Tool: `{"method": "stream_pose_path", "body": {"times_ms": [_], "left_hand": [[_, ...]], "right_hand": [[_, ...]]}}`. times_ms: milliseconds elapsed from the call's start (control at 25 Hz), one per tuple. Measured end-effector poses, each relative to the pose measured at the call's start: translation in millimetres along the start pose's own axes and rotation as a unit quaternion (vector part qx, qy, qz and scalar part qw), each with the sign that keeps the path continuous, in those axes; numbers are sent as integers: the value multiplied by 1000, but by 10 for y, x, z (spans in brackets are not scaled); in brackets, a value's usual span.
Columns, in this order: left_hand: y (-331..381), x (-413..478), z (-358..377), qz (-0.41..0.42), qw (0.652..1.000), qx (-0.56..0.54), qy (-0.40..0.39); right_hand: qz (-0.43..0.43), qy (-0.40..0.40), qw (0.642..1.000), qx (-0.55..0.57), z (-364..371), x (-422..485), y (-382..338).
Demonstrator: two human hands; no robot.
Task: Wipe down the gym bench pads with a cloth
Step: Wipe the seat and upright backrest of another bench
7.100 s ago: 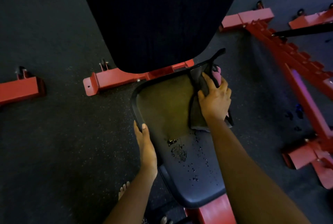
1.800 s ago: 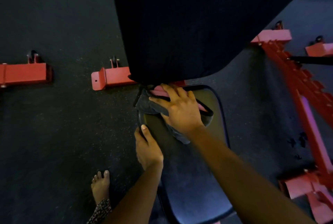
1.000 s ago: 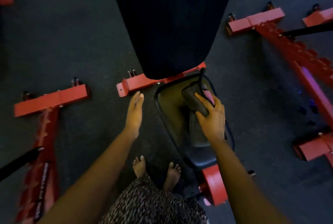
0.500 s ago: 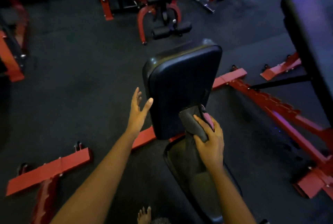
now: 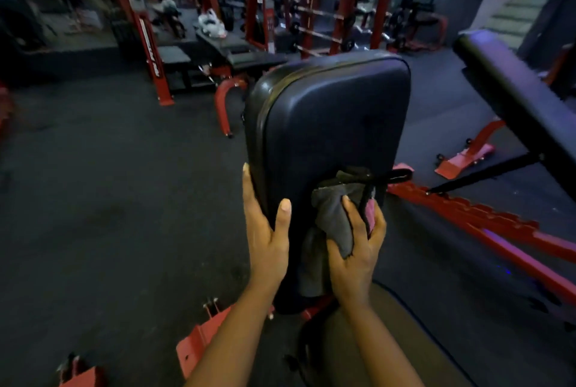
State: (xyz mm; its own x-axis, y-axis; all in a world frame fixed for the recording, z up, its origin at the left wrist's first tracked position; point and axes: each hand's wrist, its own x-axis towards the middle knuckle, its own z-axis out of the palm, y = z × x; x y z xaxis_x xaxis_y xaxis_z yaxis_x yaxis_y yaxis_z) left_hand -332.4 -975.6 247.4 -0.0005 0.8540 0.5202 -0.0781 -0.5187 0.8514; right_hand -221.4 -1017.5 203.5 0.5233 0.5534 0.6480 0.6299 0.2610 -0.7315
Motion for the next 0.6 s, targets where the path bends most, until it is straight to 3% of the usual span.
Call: {"method": "stream_pose_path", "body": {"times_ms": [160,360,480,600], "left_hand": [[-183,-4,132,65,996,11,62],[-198,-25,116,91,993,22,65],[-193,-48,110,82,994,22,63],[-138,-55,77,82,993,58,61]], "right_hand": [[-100,64,993,19,230,36,345],[-135,96,986,25,300,22,357],[-135,90,987,6,249,1,338],[-137,15,990,39,83,33,252]]}}
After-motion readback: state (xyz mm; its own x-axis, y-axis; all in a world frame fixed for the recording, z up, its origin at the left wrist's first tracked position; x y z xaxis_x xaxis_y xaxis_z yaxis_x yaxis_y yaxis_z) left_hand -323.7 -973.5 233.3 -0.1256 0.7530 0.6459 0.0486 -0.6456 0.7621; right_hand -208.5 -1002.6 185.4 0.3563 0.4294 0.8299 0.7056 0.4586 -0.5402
